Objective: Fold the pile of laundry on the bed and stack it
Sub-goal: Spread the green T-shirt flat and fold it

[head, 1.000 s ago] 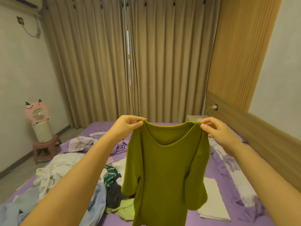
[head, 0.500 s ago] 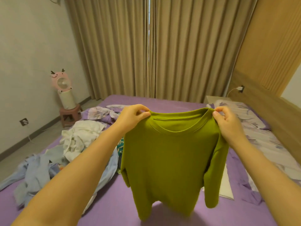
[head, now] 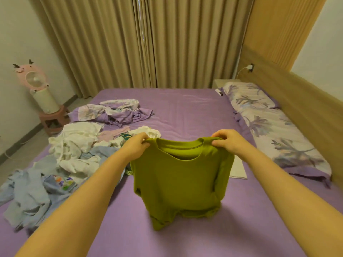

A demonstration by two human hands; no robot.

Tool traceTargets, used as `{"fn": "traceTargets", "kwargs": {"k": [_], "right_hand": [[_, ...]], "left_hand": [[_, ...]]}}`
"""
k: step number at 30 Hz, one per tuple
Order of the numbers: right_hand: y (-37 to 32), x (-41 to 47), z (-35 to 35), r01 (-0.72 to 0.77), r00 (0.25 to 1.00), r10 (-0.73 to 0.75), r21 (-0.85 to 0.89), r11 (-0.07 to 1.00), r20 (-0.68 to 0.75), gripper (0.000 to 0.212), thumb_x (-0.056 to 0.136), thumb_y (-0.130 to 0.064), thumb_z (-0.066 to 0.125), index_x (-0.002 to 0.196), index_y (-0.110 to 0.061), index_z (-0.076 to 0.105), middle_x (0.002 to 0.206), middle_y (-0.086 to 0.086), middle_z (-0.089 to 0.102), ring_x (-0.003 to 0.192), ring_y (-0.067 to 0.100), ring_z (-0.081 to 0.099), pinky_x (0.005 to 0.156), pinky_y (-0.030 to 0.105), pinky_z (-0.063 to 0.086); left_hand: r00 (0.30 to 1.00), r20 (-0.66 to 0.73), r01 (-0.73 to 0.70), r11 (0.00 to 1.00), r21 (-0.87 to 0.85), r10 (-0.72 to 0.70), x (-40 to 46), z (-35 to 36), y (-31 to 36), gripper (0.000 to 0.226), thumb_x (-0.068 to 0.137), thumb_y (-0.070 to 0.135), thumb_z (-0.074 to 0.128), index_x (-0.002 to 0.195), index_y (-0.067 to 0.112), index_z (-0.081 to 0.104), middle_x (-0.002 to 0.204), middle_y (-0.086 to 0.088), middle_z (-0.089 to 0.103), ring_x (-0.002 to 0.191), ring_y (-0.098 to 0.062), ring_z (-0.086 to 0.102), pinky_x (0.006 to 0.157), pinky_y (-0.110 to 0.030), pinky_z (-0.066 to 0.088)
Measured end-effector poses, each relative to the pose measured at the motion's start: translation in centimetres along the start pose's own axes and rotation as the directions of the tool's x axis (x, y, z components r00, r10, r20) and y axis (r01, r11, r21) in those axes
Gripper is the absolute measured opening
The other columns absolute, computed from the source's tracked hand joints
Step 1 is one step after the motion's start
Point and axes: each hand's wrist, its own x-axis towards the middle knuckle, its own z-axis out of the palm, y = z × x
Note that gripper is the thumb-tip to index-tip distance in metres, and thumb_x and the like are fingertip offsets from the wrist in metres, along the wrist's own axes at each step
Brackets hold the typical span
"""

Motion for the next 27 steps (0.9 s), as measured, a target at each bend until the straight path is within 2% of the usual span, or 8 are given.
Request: {"fn": "traceTargets", "kwargs": {"k": [2, 6, 8, 13, 18, 21, 23, 27], "right_hand": [[-0.1, -1.4, 0.8, 0.010, 0.997, -0.012, -0.022, 1.000, -0.079, 0.009, 0.087, -0.010, 0.065, 0.092, -0.017, 0.068, 0.088, 0.004, 0.066, 0.085, 0.020, 0.060, 0.076, 0.034, 0.048], [-0.8, -4.5, 2.7, 0.063, 0.966, -0.072, -0.047, 0.997, -0.248, 0.017, 0.095, -0.012, 0.052, 0.104, -0.016, 0.066, 0.089, -0.006, 0.060, 0.086, 0.014, 0.052, 0.068, 0.023, 0.039], [-1.2, -6.3, 3.5, 0.078, 0.929, -0.098, -0.068, 0.995, -0.356, 0.021, 0.098, -0.011, 0.046, 0.108, -0.015, 0.064, 0.096, -0.004, 0.058, 0.091, 0.014, 0.051, 0.074, 0.025, 0.037], [-2.5, -11.2, 4.6, 0.079, 0.802, -0.149, -0.145, 0.986, -0.578, 0.025, 0.101, -0.019, 0.038, 0.109, -0.017, 0.061, 0.095, 0.004, 0.063, 0.083, 0.022, 0.055, 0.069, 0.036, 0.042], [-5.1, -15.1, 3.2, 0.107, 0.712, -0.232, -0.225, 0.969, -0.663, 0.021, 0.099, -0.030, 0.046, 0.095, -0.018, 0.062, 0.080, 0.004, 0.063, 0.078, 0.024, 0.055, 0.061, 0.033, 0.032], [-6.7, -16.4, 1.9, 0.117, 0.666, -0.303, -0.305, 0.945, -0.682, 0.029, 0.098, -0.034, 0.048, 0.089, -0.010, 0.061, 0.074, 0.011, 0.062, 0.073, 0.032, 0.055, 0.060, 0.041, 0.037], [-7.5, -16.6, 1.2, 0.135, 0.644, -0.335, -0.329, 0.935, -0.688, 0.030, 0.097, -0.035, 0.050, 0.093, -0.008, 0.061, 0.081, 0.016, 0.065, 0.076, 0.034, 0.056, 0.062, 0.042, 0.039], [-7.3, -15.4, 1.1, 0.148, 0.654, -0.347, -0.336, 0.930, -0.672, 0.023, 0.095, -0.031, 0.055, 0.094, -0.008, 0.057, 0.081, 0.005, 0.058, 0.078, 0.029, 0.055, 0.064, 0.039, 0.038]], "left_hand": [[0.999, 0.002, -0.046, 0.998, -0.036, 0.046, -1.1, 0.5, -0.2, 0.017, 0.101, 0.018, 0.043, 0.114, 0.011, 0.052, 0.101, -0.012, 0.054, 0.084, -0.028, 0.052, 0.067, -0.032, 0.036], [0.988, -0.091, -0.136, 0.984, -0.117, 0.126, -3.8, 0.5, -0.5, 0.011, 0.102, 0.020, 0.040, 0.102, 0.018, 0.051, 0.081, -0.002, 0.050, 0.064, -0.015, 0.044, 0.056, -0.030, 0.031], [0.977, -0.129, -0.186, 0.974, -0.130, 0.169, -5.4, 0.0, -0.7, 0.011, 0.103, 0.024, 0.039, 0.098, 0.023, 0.048, 0.078, 0.002, 0.047, 0.065, -0.014, 0.044, 0.056, -0.031, 0.033], [0.926, -0.208, -0.322, 0.947, -0.003, 0.315, -9.6, -2.1, -0.7, 0.024, 0.102, 0.036, 0.036, 0.111, 0.019, 0.052, 0.078, -0.007, 0.053, 0.069, -0.029, 0.051, 0.061, -0.046, 0.041], [0.840, -0.319, -0.470, 0.883, -0.019, 0.440, -12.6, -5.2, 1.0, 0.020, 0.101, 0.033, 0.043, 0.110, 0.023, 0.057, 0.083, -0.009, 0.061, 0.074, -0.029, 0.056, 0.065, -0.047, 0.044], [0.791, -0.372, -0.533, 0.846, -0.027, 0.486, -13.3, -7.2, 1.9, 0.016, 0.100, 0.033, 0.045, 0.105, 0.024, 0.058, 0.085, -0.004, 0.062, 0.078, -0.026, 0.058, 0.065, -0.044, 0.045], [0.784, -0.411, -0.520, 0.854, -0.023, 0.466, -13.1, -8.0, 2.5, 0.016, 0.099, 0.036, 0.047, 0.103, 0.023, 0.057, 0.082, 0.002, 0.060, 0.075, -0.023, 0.056, 0.061, -0.038, 0.044], [0.805, -0.409, -0.454, 0.890, 0.043, 0.430, -11.2, -7.6, 2.6, 0.024, 0.098, 0.037, 0.047, 0.106, 0.016, 0.056, 0.091, 0.002, 0.057, 0.080, -0.022, 0.051, 0.060, -0.035, 0.038]]}}
